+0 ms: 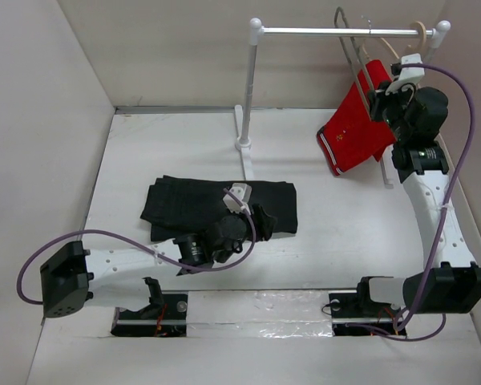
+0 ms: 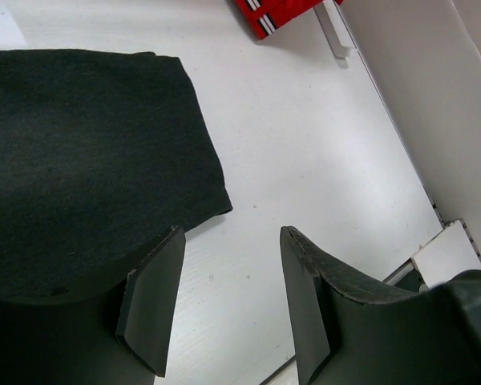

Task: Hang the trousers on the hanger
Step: Pick up the hanger from the clothesline, then place the trousers on the hanger.

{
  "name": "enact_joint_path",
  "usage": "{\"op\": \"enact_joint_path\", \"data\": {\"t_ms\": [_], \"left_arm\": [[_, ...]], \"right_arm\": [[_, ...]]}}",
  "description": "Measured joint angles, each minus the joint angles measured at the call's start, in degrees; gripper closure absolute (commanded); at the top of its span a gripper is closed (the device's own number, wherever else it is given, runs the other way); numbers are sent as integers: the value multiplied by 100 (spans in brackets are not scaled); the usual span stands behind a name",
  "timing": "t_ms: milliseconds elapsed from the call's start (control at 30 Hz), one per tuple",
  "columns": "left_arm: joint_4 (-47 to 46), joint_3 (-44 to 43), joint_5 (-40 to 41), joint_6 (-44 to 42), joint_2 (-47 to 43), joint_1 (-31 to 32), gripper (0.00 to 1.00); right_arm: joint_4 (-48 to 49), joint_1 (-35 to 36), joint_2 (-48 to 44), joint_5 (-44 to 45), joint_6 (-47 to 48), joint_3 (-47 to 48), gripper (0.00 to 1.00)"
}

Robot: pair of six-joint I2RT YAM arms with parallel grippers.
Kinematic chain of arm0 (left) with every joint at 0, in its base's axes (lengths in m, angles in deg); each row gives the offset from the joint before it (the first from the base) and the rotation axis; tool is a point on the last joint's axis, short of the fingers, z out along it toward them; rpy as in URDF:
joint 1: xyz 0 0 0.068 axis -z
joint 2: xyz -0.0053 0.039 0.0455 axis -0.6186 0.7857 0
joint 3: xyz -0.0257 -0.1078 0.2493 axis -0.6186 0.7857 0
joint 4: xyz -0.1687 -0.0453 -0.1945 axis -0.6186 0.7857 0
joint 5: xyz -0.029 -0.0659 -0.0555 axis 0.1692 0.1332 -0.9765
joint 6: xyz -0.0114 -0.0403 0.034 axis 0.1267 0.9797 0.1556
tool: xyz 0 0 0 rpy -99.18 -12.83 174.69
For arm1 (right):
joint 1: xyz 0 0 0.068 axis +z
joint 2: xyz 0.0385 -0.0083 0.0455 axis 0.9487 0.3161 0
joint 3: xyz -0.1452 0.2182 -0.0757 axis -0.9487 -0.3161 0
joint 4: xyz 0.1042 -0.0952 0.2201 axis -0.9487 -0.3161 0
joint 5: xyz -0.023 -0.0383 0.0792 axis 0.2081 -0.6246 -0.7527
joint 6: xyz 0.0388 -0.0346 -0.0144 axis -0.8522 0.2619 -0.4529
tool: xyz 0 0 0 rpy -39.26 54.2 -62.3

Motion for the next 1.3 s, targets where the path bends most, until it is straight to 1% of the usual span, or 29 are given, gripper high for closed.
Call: {"op": "enact_joint_path", "data": {"t_ms": [133,333,433,533,633,733,800,900,1000,1133,1233,1300], "left_arm": [[13,-225,-81,-98,177,0,49],[-9,-955,-275,-385,343,-46,50],[-203,-1427,-605,-490,435,-210,49],[-363,-1915,-938,-533,640,-527,50],[-369,-2562,-1270,-551,1110,-879,50],[-278,-3270,-1665,-501,1722,-1217,50],[-256,-3624,-2026,-409,2109,-1460,48],[-168,-3978,-2328,-306,2579,-1685,48],[63,-4503,-2540,-267,3150,-1755,48],[205,-5090,-2778,-210,3847,-1753,48],[234,-5309,-2973,-109,4266,-1784,49],[136,-5233,-3064,-26,4389,-1816,49]], "right_arm": [[136,0,-44,31,-76,-122,100],[361,0,-424,83,-251,-1093,100],[356,0,-647,136,-308,-1532,100],[374,39,-828,155,-313,-1827,100],[479,247,-1189,273,-339,-2332,100],[544,623,-1641,435,-378,-2973,100],[551,807,-1882,511,-385,-3320,100],[505,901,-2109,568,-385,-3609,100],[481,988,-2310,632,-387,-3786,100],[485,1274,-2472,782,-398,-3919,100],[503,1539,-2459,911,-398,-3969,100],[520,1690,-2413,1012,-398,-4048,100]]}}
